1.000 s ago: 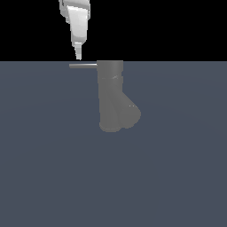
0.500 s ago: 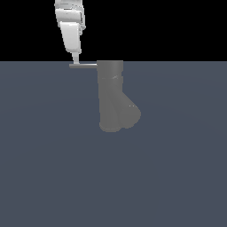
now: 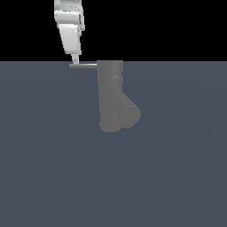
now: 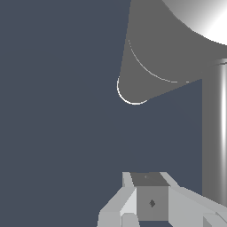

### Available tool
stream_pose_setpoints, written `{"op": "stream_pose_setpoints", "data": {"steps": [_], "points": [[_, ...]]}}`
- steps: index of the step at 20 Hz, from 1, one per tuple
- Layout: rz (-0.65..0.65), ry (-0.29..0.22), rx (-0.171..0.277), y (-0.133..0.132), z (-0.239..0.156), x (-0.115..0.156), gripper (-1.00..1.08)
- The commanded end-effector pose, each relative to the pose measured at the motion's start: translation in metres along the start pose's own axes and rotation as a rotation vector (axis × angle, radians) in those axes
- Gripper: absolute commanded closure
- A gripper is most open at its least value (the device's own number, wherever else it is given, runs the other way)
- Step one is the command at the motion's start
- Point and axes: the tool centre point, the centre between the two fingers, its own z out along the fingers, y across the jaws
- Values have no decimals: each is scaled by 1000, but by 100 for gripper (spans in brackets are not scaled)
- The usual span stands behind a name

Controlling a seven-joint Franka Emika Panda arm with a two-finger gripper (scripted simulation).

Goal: Turn on the faucet by rotating a designated handle.

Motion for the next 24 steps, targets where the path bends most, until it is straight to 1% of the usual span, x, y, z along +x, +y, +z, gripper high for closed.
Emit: {"op": "stream_pose_setpoints", "data": {"steps": [1, 24], "points": [[0, 0, 0, 5, 0, 0, 108], [0, 0, 0, 64, 0, 4, 108]]}}
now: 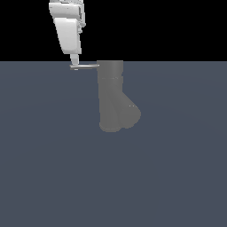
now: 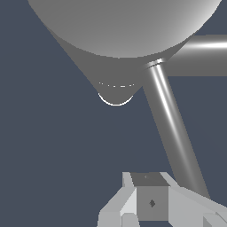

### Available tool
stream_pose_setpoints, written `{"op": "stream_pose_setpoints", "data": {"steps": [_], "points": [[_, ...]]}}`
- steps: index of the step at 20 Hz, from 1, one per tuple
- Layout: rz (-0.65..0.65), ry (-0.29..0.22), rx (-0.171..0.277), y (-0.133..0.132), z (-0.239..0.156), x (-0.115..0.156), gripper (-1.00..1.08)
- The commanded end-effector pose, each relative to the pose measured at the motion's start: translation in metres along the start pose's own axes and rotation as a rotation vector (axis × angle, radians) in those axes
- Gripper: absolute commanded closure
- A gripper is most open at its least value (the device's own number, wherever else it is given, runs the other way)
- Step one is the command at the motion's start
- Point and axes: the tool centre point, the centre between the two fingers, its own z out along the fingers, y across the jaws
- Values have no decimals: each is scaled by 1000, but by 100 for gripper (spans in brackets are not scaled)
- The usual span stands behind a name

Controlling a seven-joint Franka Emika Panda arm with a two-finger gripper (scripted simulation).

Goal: Turn on the faucet by rotating a designated handle.

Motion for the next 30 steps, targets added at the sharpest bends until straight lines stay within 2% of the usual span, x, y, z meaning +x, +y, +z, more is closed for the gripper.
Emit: {"op": "stream_pose_setpoints", "data": {"steps": [1, 11, 13, 30], "points": [[-1, 1, -9, 11, 0, 0, 108], [0, 1, -9, 38, 0, 2, 108], [-10, 3, -3, 33, 0, -4, 108], [-4, 1, -7, 81, -1, 48, 108]]}}
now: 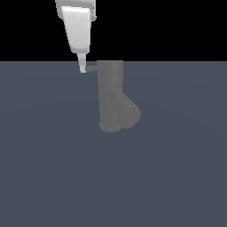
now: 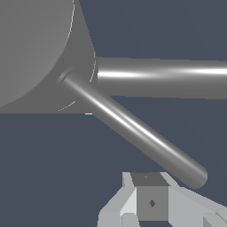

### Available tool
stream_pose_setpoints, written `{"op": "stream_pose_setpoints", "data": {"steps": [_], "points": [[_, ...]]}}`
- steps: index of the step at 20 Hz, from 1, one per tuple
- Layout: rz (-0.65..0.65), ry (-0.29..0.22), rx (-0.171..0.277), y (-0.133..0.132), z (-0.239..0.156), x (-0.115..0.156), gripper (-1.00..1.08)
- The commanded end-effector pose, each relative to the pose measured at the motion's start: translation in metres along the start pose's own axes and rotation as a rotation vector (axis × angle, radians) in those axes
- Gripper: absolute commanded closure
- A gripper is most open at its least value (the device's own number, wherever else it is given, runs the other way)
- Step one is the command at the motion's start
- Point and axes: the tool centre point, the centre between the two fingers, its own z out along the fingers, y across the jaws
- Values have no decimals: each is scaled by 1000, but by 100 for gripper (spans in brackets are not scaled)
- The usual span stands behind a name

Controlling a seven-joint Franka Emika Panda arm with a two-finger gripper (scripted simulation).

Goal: Turn on the faucet by rotating a designated handle.

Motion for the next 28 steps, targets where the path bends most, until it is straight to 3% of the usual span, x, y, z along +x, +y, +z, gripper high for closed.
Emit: {"op": "stream_pose_setpoints", "data": {"steps": [1, 9, 11, 28], "points": [[29, 2, -4, 11, 0, 24, 108], [33, 2, -6, 35, -1, 49, 108], [9, 3, -3, 29, 0, 34, 108], [28, 2, -6, 31, -1, 127, 108]]}}
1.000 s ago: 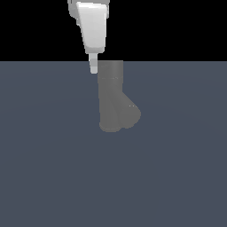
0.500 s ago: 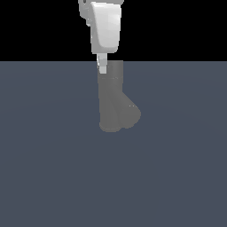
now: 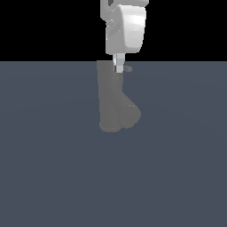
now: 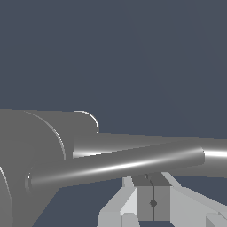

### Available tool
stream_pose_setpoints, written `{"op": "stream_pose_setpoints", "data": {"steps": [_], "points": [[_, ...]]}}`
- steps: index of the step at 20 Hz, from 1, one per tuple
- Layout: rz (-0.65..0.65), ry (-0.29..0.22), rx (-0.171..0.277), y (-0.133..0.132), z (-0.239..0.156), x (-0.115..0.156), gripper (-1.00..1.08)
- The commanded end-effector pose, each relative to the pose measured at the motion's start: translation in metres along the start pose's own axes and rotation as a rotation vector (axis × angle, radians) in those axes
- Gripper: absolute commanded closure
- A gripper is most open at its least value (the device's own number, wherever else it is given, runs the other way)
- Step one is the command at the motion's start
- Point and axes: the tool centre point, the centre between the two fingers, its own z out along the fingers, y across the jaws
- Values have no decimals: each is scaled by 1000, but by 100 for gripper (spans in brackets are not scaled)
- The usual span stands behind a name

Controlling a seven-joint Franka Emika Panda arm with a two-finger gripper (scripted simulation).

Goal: Turn on the faucet by rotating a designated handle.

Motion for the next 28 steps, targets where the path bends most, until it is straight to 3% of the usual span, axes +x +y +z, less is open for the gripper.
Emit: {"op": "stream_pose_setpoints", "data": {"steps": [1, 6, 7, 28], "points": [[48, 3, 4, 5, -1, 37, 108], [52, 3, 4, 6, -1, 55, 108], [-2, -3, 2, -2, 0, 23, 108], [23, 0, 3, -35, 0, 71, 108]]}}
